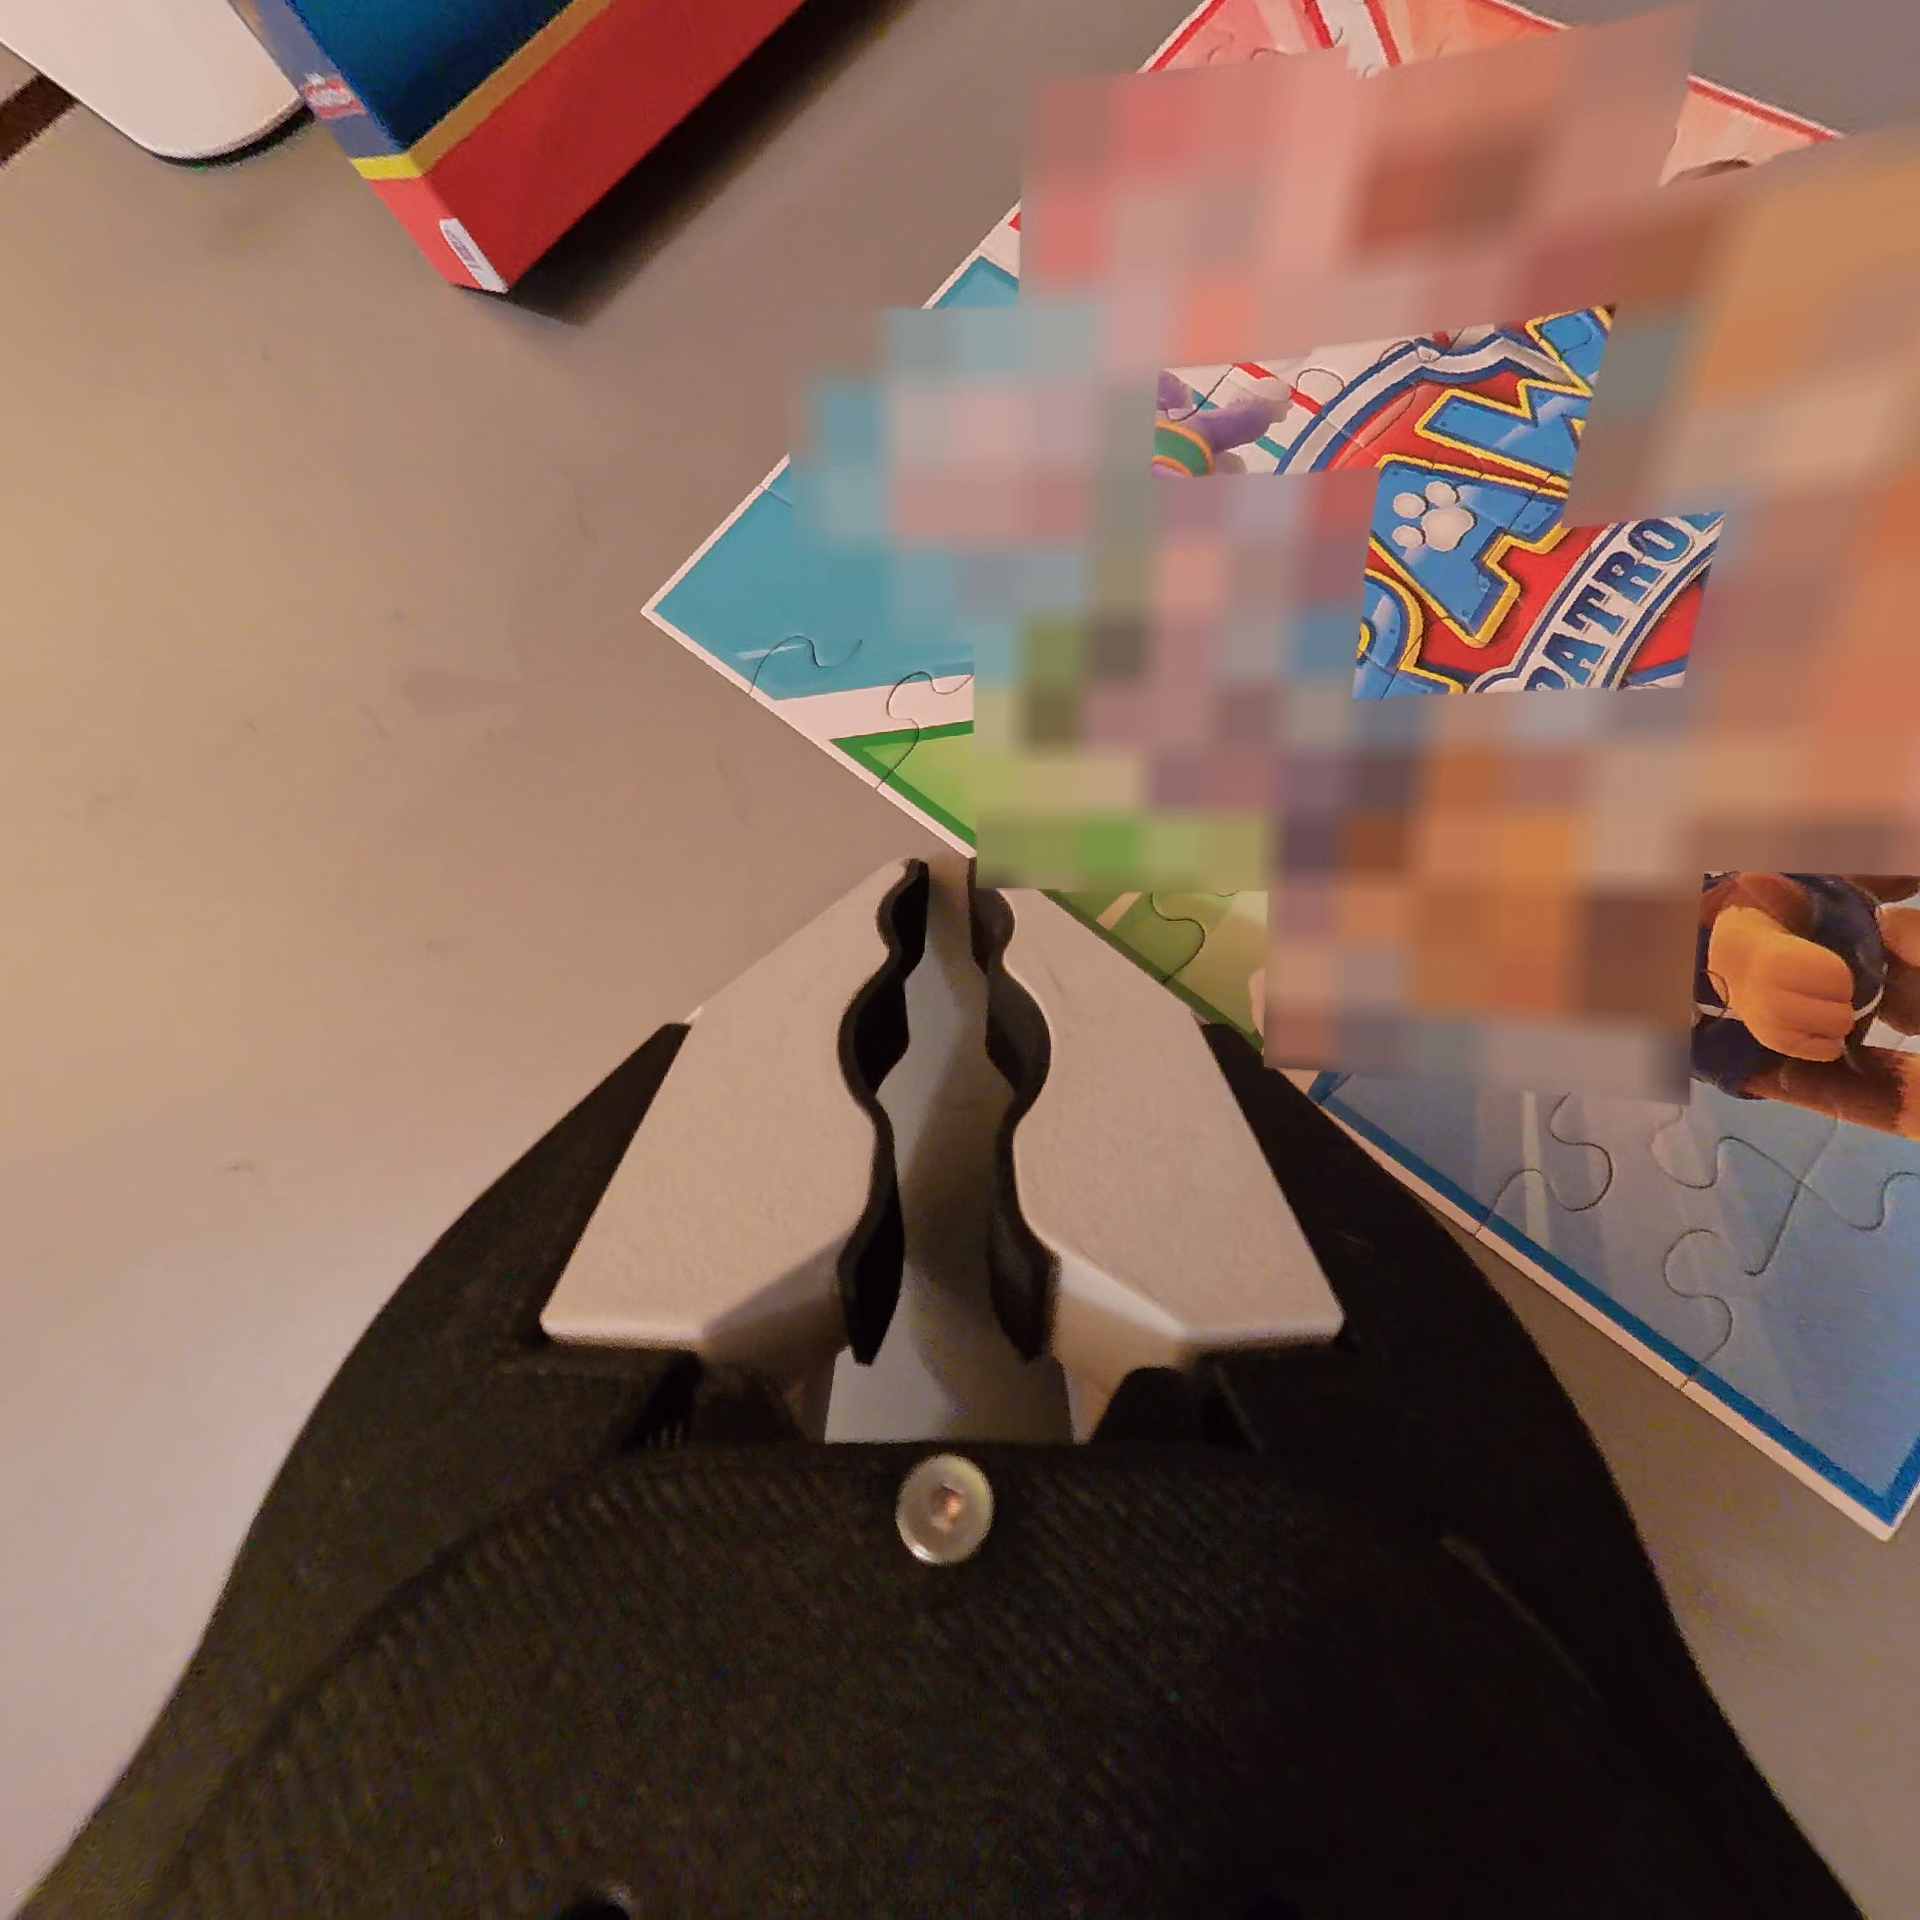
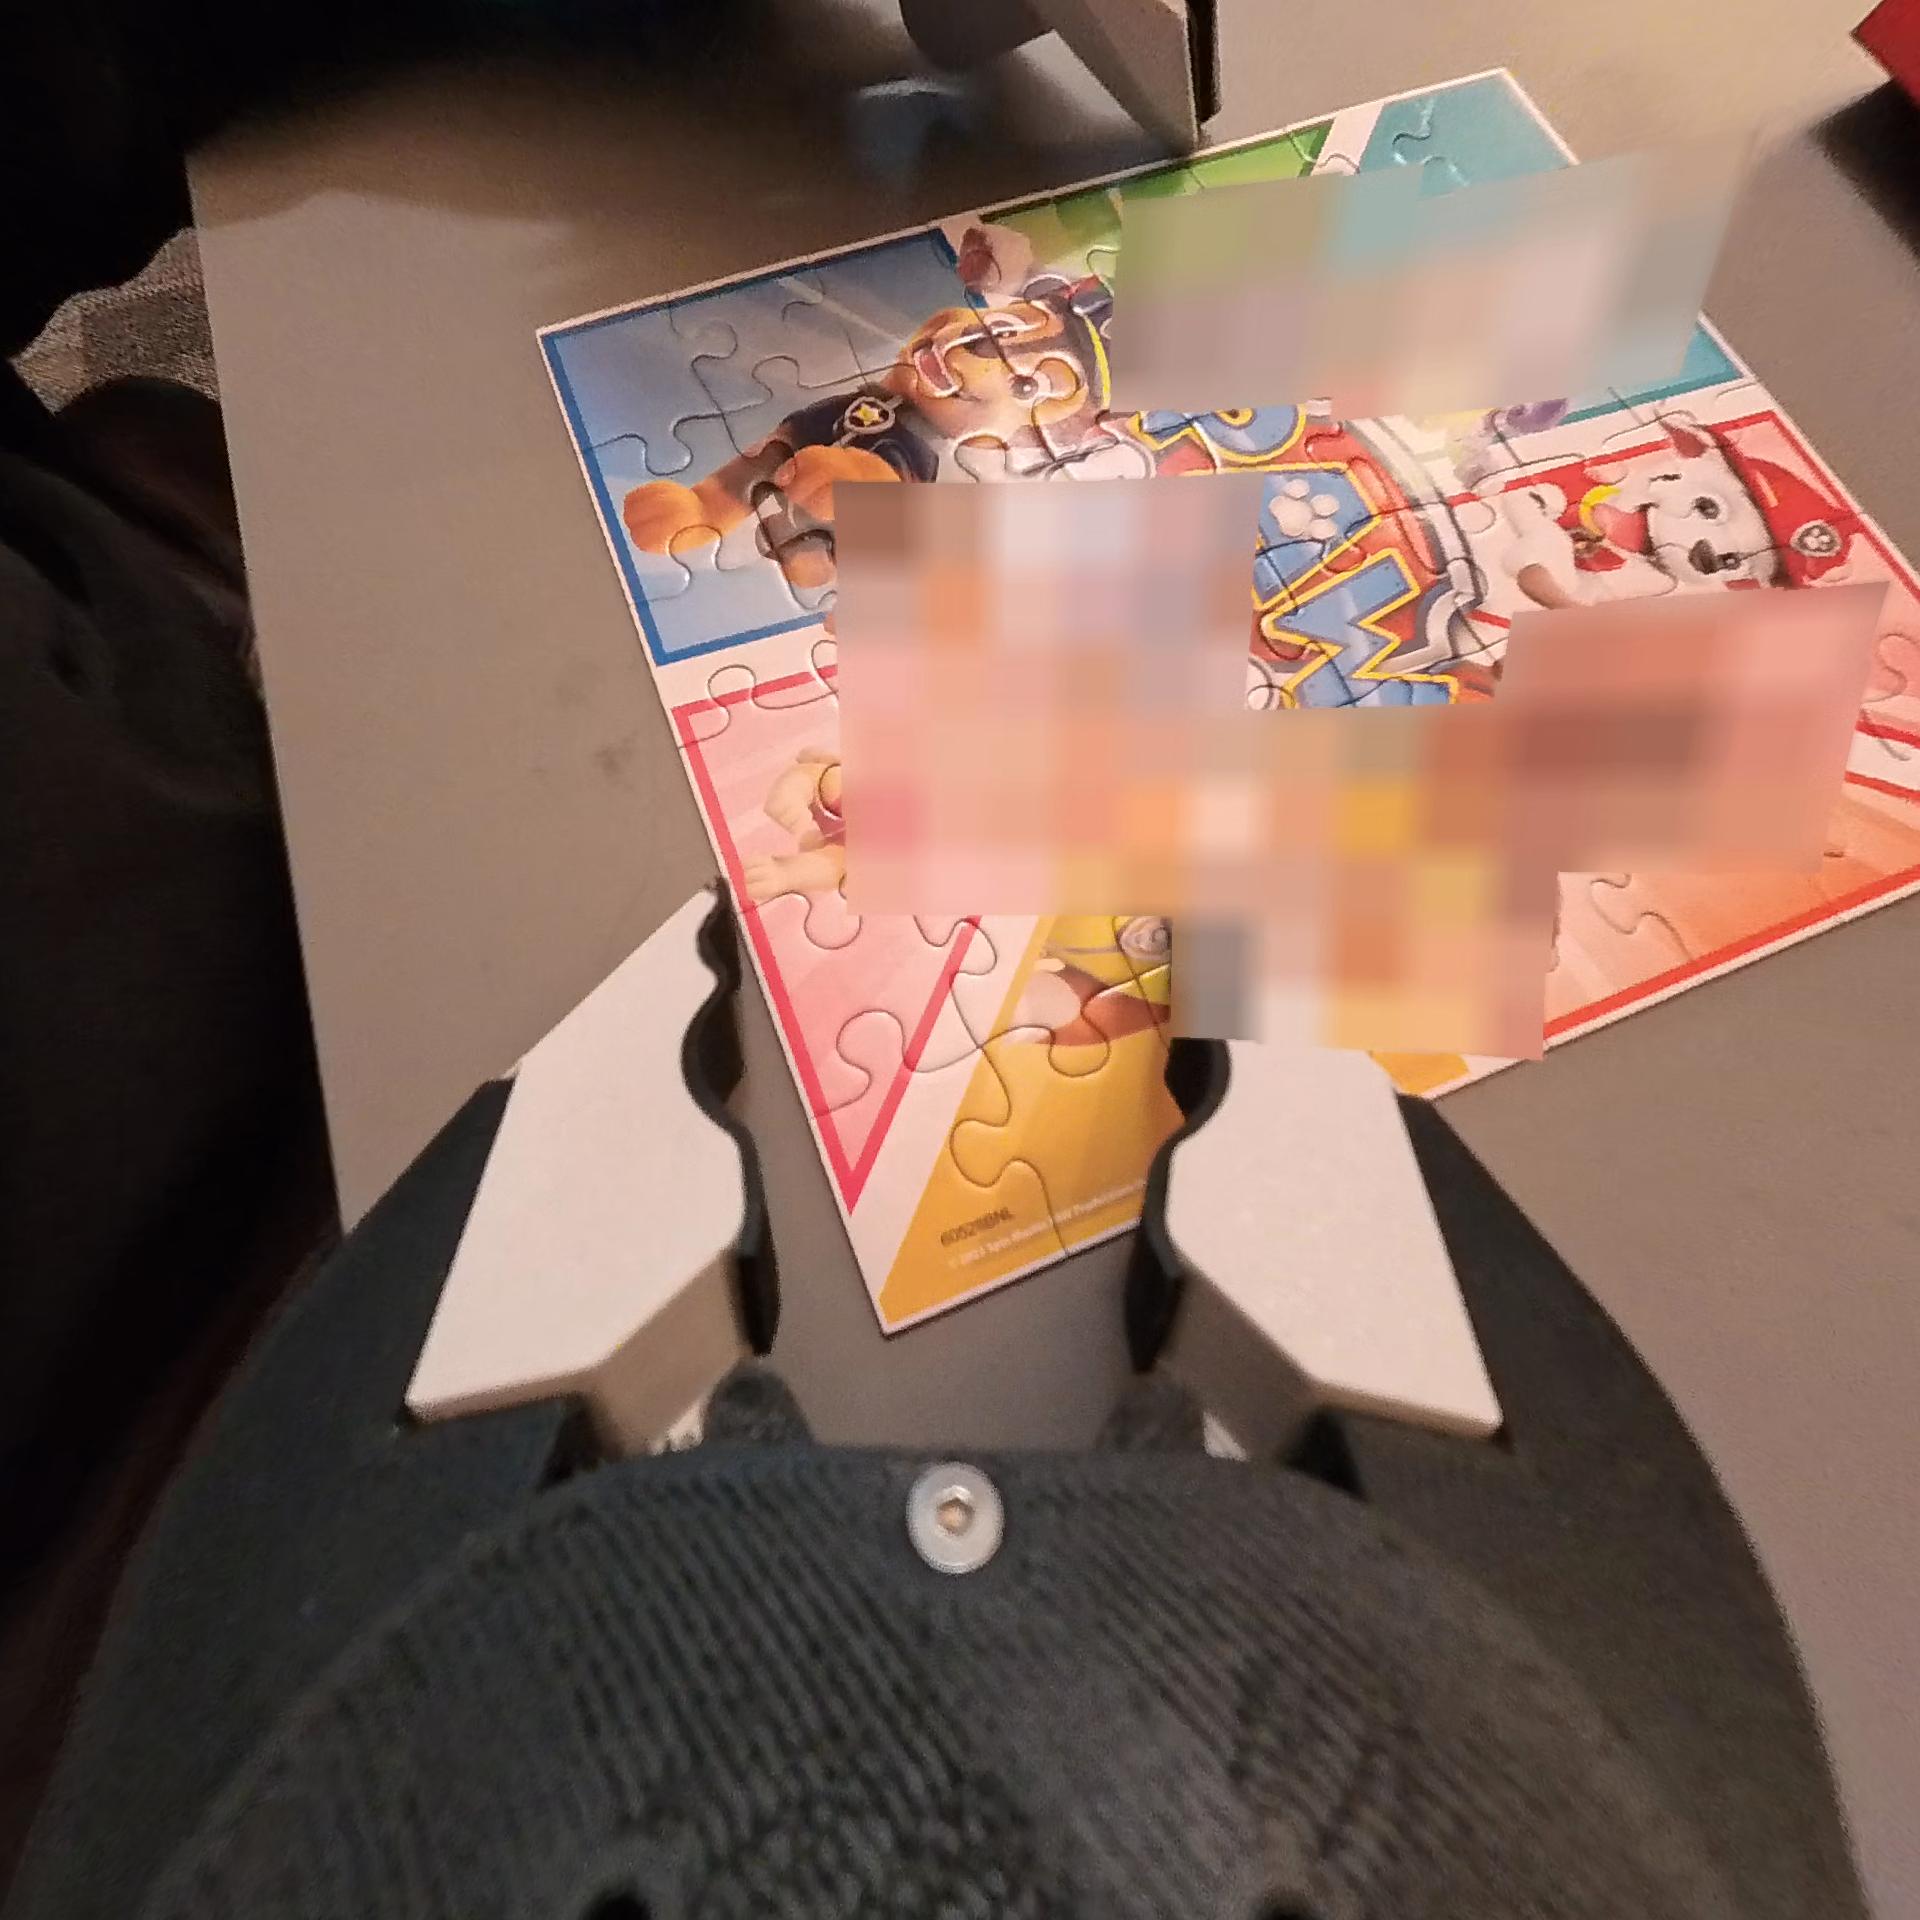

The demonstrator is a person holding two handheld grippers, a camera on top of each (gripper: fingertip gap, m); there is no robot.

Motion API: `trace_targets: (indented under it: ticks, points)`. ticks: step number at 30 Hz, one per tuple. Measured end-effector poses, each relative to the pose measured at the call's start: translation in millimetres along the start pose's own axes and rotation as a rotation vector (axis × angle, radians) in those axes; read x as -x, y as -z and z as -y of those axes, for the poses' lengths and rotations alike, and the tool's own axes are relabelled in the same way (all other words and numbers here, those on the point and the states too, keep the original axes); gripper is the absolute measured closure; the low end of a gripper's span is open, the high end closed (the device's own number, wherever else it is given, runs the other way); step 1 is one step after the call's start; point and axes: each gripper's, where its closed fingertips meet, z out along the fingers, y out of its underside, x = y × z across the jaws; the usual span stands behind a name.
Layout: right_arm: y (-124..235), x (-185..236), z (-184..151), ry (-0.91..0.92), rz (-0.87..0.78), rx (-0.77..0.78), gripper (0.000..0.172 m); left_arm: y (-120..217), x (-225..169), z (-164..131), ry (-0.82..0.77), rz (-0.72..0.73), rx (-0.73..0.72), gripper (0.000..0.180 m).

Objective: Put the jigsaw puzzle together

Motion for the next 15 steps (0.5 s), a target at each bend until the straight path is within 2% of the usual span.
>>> trace_targets:
  ticks: [4, 8, 10, 15]
  points:
    - [1, 1, 1, -0.016, 0.019, -0.007, 0.087, 0, 3, 0, 0.048, -0.017, 0.001, 0.167]
    - [3, 3, 4, -0.063, 0.085, -0.031, 0.081, 1, 9, -1, 0.065, 0.024, -0.002, 0.154]
    - [6, 5, 6, -0.104, 0.139, -0.054, 0.084, 2, 11, 1, 0.039, 0.06, -0.015, 0.149]
    - [31, -4, 28, -0.281, 0.282, -0.251, 0.083, 14, 13, 12, -0.023, 0.139, -0.115, 0.138]
